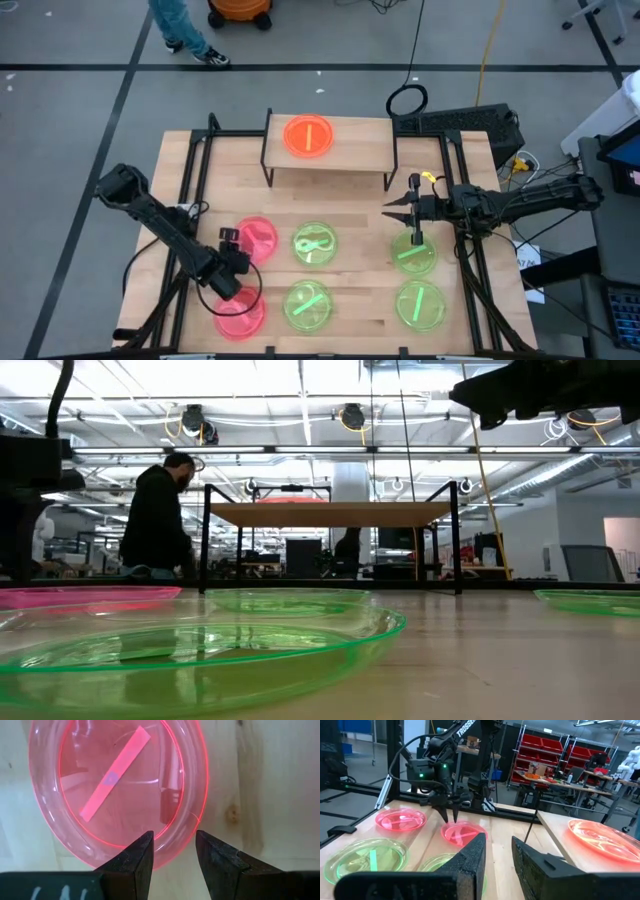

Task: Place and stack plates onto a shelf
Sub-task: Stack the top left green plate on top of the orange plate

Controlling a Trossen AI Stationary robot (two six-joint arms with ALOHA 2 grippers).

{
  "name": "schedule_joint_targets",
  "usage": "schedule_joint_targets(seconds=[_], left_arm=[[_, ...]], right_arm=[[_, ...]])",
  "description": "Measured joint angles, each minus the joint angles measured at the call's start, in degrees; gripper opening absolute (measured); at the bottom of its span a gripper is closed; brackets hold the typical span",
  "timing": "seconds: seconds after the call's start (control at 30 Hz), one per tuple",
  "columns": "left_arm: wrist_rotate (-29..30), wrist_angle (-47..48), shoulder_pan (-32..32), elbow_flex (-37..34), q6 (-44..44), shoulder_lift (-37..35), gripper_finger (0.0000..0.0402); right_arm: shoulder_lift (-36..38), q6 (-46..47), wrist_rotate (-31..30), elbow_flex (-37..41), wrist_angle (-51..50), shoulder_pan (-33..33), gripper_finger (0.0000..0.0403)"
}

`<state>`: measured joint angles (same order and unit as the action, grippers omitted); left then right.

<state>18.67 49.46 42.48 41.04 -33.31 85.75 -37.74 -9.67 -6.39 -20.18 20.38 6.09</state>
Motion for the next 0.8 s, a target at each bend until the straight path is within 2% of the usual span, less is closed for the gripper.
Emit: schedule_joint_targets(seconds=[0.33, 0.6, 0.8], left_arm=[[0.3, -2.6, 0.0, 0.1, 2.5, 4.2, 0.0145], [0.0, -2.6, 0.1, 0.2, 0.7, 4.2, 0.0059], [0.6, -3.0, 0.1, 0.0, 0.6, 4.3, 0.0015]], right_arm=[[0.0, 0.7, 0.0, 0.0, 0.8, 0.0, 0.0077], [0.0, 1.3, 0.0, 0.0, 0.8, 0.0, 0.0077], [0.0, 1.3, 0.0, 0.0, 0.8, 0.0, 0.0077]])
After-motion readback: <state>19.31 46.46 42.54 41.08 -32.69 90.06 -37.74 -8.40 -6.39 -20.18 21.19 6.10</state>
